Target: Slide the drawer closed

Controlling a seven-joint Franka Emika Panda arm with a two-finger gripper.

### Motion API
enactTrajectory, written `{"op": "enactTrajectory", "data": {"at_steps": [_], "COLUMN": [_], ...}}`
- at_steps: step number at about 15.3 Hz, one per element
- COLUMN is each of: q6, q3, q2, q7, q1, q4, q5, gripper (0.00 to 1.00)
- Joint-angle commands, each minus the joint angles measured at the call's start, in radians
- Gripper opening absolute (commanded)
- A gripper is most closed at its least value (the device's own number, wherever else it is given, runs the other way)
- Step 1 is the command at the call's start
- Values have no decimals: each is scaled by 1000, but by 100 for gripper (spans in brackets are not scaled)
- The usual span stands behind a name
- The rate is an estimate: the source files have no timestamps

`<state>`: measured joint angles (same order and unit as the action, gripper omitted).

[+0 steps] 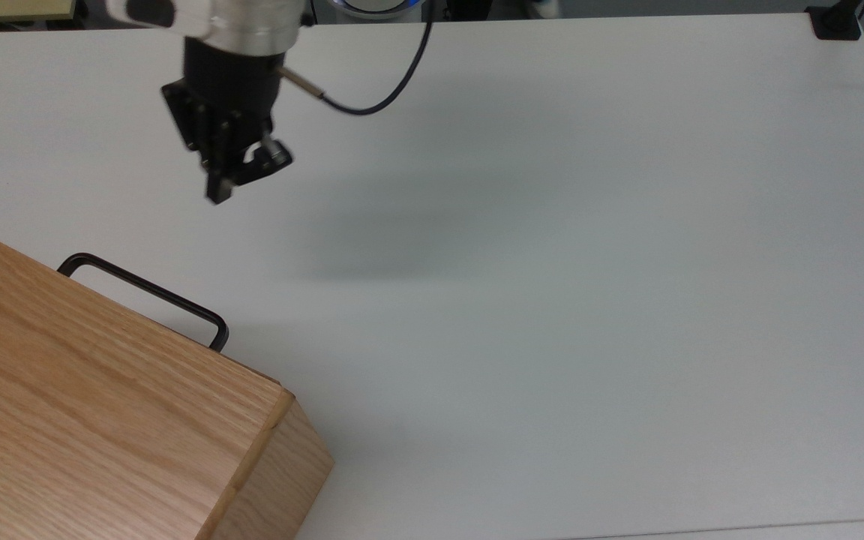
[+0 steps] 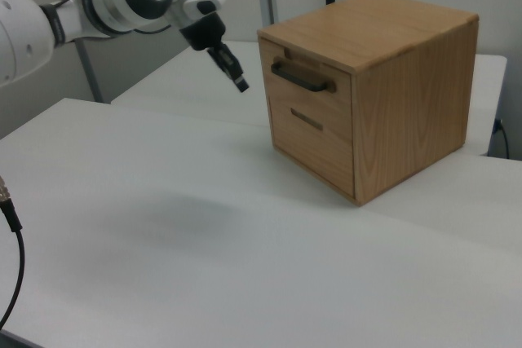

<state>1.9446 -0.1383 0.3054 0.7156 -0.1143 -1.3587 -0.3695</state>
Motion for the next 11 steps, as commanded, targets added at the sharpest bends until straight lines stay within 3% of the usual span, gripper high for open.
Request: {"op": "enactTrajectory", "data": {"at_steps": [1,3,6,9,10,11], "q6": [-99,-145,-150,-156,-156,-156], "q3": [-24,-29,-20,-17,-17,-17], "q2": [-122,-213,-356,-370,-364,-362], "q7": [-68,-171,-319,-467,-510,-560], "q1": [-4,-4,19,22,16,12], "q4": [-123,-195,-350,-376,-373,-372], "q5": [96,193,257,259,259,259], "gripper": [1,2,9,30,40,57]}}
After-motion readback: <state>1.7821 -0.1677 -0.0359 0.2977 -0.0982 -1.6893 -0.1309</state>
